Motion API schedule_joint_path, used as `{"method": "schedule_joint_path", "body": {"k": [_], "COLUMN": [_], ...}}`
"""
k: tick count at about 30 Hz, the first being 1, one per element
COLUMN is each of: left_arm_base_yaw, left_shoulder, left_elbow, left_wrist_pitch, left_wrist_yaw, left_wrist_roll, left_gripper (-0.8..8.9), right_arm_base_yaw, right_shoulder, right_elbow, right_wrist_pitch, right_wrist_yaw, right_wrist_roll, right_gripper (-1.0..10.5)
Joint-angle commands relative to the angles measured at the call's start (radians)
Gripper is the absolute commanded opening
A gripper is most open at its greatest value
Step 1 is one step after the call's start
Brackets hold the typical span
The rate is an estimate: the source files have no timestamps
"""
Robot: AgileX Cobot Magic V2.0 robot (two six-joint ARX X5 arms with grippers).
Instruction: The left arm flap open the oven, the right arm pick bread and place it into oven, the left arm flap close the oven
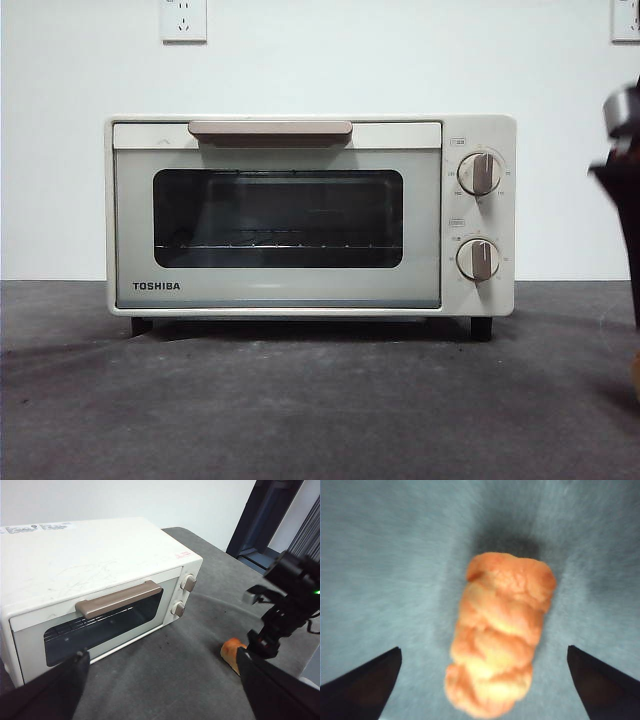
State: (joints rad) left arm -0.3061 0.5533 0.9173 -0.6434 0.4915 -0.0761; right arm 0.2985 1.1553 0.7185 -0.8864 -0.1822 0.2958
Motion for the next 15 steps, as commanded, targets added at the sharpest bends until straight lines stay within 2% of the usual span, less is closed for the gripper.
{"method": "schedule_joint_path", "body": {"k": [1, 5, 10, 15], "left_arm_base_yaw": [-0.005, -0.005, -0.005, -0.005], "left_shoulder": [0.002, 0.002, 0.002, 0.002], "left_elbow": [0.018, 0.018, 0.018, 0.018], "left_wrist_pitch": [0.015, 0.015, 0.015, 0.015], "left_wrist_yaw": [-0.005, -0.010, -0.014, -0.024], "left_wrist_roll": [0.012, 0.012, 0.012, 0.012], "left_gripper": [4.69, 4.69, 4.69, 4.62], "right_arm_base_yaw": [0.015, 0.023, 0.030, 0.029], "right_shoulder": [0.055, 0.124, 0.200, 0.207], "right_elbow": [0.000, 0.000, 0.000, 0.003], "right_wrist_pitch": [0.044, 0.090, 0.097, 0.105], "right_wrist_yaw": [0.006, 0.007, 0.007, 0.008], "right_wrist_roll": [0.014, 0.011, 0.011, 0.010], "right_gripper": [5.5, 5.4, 4.2, 2.1]}}
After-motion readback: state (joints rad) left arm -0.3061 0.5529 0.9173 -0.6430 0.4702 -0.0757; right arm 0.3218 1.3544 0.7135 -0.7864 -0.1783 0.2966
